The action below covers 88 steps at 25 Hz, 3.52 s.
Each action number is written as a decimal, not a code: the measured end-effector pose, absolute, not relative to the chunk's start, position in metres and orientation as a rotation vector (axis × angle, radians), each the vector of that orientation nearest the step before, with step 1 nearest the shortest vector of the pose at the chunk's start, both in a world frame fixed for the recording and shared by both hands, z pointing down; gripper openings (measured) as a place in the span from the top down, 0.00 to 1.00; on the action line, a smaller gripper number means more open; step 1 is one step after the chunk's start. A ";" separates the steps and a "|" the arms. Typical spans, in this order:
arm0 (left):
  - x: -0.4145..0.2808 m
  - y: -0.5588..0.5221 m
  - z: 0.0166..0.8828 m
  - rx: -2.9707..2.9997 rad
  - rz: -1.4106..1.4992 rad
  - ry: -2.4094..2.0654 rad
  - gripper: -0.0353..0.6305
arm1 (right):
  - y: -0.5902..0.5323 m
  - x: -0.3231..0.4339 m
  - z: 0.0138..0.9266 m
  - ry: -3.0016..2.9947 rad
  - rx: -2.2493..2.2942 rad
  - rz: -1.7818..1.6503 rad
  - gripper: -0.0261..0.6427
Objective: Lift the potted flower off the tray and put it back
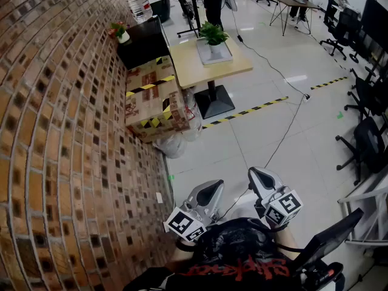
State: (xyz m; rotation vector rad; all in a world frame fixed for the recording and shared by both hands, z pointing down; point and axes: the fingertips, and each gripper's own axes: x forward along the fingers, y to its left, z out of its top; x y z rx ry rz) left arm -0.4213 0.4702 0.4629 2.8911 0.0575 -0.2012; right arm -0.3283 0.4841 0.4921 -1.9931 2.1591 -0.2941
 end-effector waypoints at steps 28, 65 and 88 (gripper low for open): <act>-0.166 0.187 0.448 2.977 -0.051 -0.042 0.94 | 0.190 -0.134 0.482 2.419 -1.880 -0.155 0.96; 0.090 -0.261 0.496 2.965 0.075 -0.203 0.94 | -0.284 0.219 0.713 2.205 -2.318 -0.605 0.08; 0.142 -0.312 0.487 2.912 0.110 -0.648 0.94 | -0.430 0.275 0.742 2.427 -1.984 -0.752 0.13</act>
